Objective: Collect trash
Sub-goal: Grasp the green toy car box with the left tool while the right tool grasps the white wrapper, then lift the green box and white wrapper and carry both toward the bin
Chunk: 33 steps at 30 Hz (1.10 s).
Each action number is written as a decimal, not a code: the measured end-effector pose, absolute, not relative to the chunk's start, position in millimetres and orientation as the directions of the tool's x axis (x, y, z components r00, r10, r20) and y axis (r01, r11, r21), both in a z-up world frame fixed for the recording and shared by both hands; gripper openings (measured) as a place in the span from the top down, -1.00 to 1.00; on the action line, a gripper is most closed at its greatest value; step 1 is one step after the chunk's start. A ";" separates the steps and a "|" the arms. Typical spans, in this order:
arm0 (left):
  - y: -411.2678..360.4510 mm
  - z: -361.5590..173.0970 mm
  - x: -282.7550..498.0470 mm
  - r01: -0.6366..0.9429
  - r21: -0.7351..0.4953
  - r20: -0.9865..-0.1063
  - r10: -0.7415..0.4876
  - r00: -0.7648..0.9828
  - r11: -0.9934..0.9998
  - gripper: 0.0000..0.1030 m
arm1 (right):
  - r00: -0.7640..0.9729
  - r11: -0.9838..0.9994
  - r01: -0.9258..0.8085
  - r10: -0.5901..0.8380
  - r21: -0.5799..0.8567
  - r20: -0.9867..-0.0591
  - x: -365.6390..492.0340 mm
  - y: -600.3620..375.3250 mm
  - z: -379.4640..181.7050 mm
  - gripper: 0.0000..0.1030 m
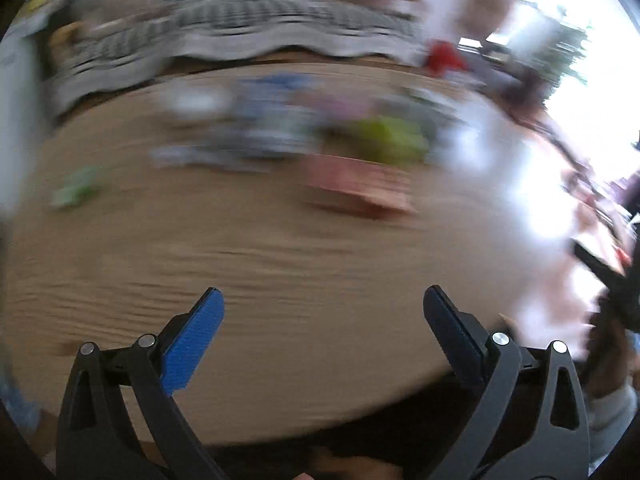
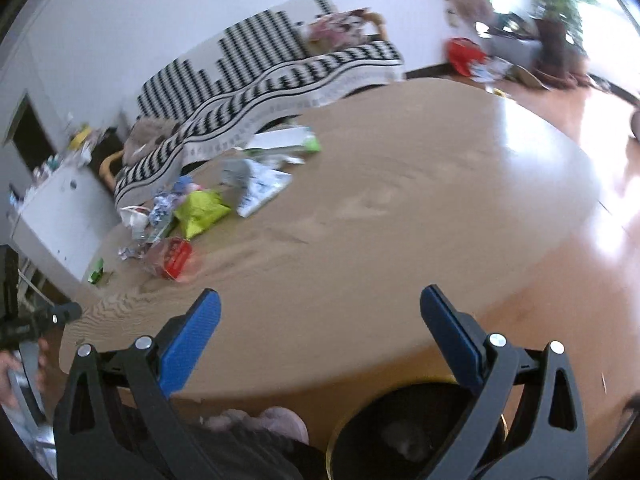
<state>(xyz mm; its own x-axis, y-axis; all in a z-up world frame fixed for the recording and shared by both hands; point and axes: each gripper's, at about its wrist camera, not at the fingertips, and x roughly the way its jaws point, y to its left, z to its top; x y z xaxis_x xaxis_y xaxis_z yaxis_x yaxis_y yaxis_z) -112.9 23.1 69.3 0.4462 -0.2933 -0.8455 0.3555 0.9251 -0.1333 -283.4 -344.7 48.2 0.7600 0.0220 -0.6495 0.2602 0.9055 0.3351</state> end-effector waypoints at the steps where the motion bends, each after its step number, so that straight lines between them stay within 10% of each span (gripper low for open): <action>1: 56.2 69.9 -93.1 0.301 -0.110 -0.849 -0.248 0.467 0.947 -0.88 | 0.758 0.917 0.241 0.027 0.319 -0.652 -262.8 -340.0 50.5 -0.87; 10: 182.0 34.4 7.7 0.151 -0.041 -0.877 -0.109 0.467 0.988 -0.88 | 0.691 0.983 0.140 -0.010 0.120 -0.723 -122.9 -318.7 42.0 -0.87; 23: 167.6 -2.3 99.3 0.460 0.044 -0.898 -0.167 0.408 0.887 -0.88 | 0.592 0.992 0.096 0.008 0.080 -0.806 -9.2 -306.6 8.1 -0.87; 26: 166.1 -12.8 105.9 0.459 -0.009 -0.904 -0.203 0.375 0.888 -0.66 | 0.584 0.987 0.103 0.042 0.125 -0.811 -7.3 -308.5 1.5 -0.24; 29: 163.9 -6.5 102.2 0.467 0.001 -0.877 -0.223 0.425 0.884 0.05 | 0.602 0.985 0.089 0.063 0.146 -0.796 -14.3 -305.4 3.2 0.21; 33: 163.8 -5.4 96.8 0.440 -0.060 -0.867 -0.265 0.422 0.896 0.25 | 0.608 0.989 0.059 0.070 0.133 -0.791 -27.3 -297.0 7.7 0.34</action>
<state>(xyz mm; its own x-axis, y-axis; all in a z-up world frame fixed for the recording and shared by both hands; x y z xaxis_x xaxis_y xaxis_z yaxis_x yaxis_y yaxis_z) 96.8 163.8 -5.4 0.4219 -0.2652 -0.8670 0.4402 0.8959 -0.0599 -27.3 -297.0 7.7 0.6084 0.0701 -0.7905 0.0587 0.9894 0.1329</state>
